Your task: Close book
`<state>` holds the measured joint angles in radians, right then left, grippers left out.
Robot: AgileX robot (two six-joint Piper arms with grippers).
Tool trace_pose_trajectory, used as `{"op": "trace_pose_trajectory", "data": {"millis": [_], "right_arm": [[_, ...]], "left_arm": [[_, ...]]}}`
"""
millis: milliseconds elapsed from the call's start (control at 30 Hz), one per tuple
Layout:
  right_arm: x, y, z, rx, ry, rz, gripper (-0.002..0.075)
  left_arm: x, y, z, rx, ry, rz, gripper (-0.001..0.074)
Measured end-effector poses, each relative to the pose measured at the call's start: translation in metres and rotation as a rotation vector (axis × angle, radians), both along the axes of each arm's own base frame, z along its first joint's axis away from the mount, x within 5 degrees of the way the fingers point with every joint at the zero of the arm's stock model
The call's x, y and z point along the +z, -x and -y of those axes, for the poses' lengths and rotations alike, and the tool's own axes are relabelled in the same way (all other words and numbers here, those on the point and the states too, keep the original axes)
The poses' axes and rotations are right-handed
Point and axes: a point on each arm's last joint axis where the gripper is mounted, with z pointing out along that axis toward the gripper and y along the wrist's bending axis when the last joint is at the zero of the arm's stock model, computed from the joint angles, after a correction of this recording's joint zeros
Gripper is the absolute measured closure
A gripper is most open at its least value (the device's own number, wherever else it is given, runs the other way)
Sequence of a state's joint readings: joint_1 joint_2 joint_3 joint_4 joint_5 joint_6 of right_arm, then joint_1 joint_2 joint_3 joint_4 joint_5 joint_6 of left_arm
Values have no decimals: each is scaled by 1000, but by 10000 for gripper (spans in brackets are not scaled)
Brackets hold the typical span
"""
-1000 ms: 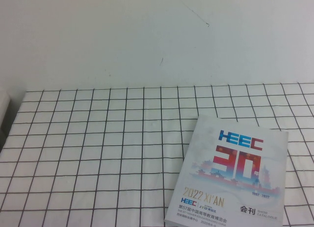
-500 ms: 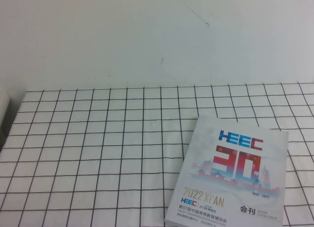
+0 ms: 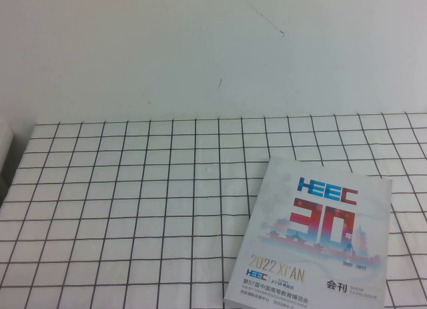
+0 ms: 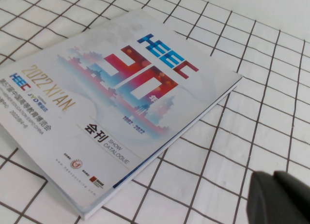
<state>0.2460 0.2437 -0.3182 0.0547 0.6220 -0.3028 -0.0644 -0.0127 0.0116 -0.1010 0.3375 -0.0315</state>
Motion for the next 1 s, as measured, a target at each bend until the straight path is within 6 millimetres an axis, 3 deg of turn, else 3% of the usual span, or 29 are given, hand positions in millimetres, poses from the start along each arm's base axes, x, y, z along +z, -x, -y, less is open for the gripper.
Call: {"op": "trace_pose_trajectory", "data": {"millis": [800, 1000], "right_arm": [[0, 0, 0, 0, -2, 0, 729], [-15, 5, 2, -13, -10, 33, 729]], "left_arm": [[0, 0, 0, -1, 1, 0, 738], [0, 0, 0, -1, 2, 0, 738]]}}
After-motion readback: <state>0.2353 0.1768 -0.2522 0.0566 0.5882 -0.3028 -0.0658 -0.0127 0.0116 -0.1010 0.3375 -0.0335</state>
